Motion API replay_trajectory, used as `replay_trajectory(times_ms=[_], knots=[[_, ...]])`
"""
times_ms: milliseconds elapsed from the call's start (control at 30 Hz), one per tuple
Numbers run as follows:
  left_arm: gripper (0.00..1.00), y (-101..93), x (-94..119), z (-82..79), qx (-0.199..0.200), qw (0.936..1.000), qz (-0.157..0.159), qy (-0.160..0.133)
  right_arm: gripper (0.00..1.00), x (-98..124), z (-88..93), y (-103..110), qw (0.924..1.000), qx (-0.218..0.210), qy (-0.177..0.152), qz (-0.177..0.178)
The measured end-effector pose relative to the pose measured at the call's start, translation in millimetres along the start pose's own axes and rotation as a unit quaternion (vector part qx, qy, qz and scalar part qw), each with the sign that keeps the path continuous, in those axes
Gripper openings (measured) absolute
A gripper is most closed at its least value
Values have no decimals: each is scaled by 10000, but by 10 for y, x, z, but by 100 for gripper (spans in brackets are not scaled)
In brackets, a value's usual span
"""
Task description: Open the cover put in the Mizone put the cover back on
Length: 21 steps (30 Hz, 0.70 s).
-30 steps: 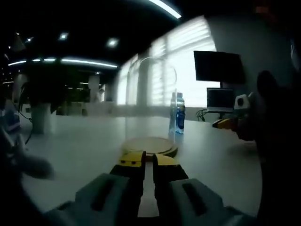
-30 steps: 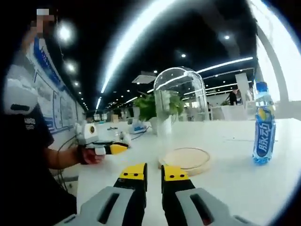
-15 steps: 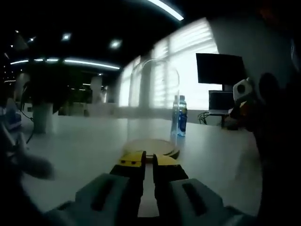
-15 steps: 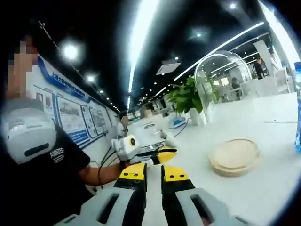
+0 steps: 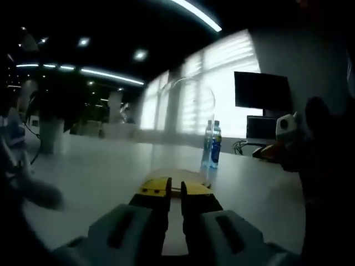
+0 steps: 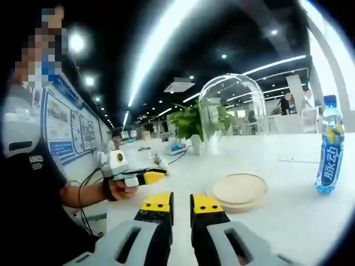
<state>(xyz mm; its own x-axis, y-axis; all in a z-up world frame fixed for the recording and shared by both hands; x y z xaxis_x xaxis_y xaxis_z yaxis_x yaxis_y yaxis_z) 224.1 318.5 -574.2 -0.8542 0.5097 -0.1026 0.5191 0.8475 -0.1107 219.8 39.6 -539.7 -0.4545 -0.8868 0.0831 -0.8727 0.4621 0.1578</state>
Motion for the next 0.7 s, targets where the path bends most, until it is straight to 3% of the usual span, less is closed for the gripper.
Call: replay_trajectory(times_ms=[67,200,400,700], knots=[[3,-2,-10,7,-36,10000,6,19,6,-6,-3,-19,9999,83,-49,113],[3,-18,-16,15,-103,9999,42,49,6,-8,16,22,9950,942,70,337],[7,-63,-14,16,-260,9996,107,55,9,-7,233,192,9847,1643,5,575],[10,-38,-18,-8,-142,9999,26,30,9,84,317,120,9874,1367,-118,787]])
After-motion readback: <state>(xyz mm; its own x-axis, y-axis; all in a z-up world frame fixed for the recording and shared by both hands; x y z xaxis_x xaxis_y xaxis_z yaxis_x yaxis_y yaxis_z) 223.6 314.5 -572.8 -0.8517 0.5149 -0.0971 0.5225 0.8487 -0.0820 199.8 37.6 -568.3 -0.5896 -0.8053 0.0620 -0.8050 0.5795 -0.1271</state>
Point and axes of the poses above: the point that each gripper's makers call its tool centre point, and the gripper's own axes: x roughly backward along the fingers, y roughly to its left, z roughly out of its underside, the point moved 8 cm from there along x, roughly backward along the fingers, and after that the axes turned 3 degrees about -z, right-handed, at the moved point
